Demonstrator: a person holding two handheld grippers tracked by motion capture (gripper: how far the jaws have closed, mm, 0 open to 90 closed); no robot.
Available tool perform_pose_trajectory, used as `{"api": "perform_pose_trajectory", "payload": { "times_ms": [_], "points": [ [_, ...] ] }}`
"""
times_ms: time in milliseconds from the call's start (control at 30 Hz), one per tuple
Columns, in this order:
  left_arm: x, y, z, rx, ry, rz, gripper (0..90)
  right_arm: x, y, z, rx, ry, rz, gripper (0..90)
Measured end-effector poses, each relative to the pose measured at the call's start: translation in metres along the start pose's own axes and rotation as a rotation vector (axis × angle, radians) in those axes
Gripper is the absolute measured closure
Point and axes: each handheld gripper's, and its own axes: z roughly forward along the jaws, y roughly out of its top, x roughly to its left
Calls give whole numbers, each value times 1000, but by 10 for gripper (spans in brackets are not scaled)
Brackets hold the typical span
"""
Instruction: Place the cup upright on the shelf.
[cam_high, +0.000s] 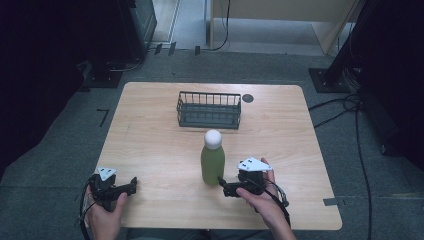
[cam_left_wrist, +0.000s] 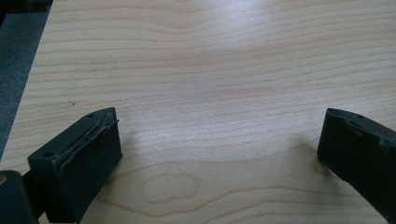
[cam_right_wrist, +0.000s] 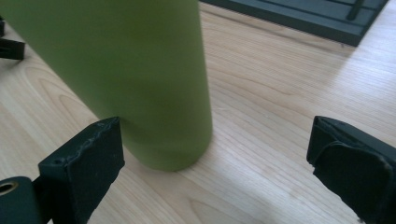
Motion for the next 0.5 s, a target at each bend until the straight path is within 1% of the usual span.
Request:
{"api": "perform_pose_trajectory", "payload": {
  "times_ms": [133,167,200,267,300,333,367,400,433,467,500],
  "points": [
    [0,0,0,0,0,0,0,3,2,2,-3,19,-4,30],
    [0,0,0,0,0,0,0,6,3,4,-7,35,-9,30],
    [0,0,0,0,0,0,0,6,3,4,-7,35,-9,30],
    [0,0,0,0,0,0,0,9,6,7,-14,56,-9,37],
    [0,0,0,0,0,0,0,9,6,7,-14,56,-9,37],
    [0,0,0,0,0,0,0,10,7,9,-22,72,-11,47],
    [0,0,0,0,0,0,0,10,7,9,-22,72,-11,47],
    [0,0,0,0,0,0,0,12,9,10,-31,85,-14,68],
    [0,0,0,0,0,0,0,12,9,10,-31,85,-14,68],
    [0,0,0,0,0,0,0,13,10,12,-39,95,-22,96],
    [0,0,0,0,0,0,0,13,10,12,-39,95,-22,96]
  ]
}}
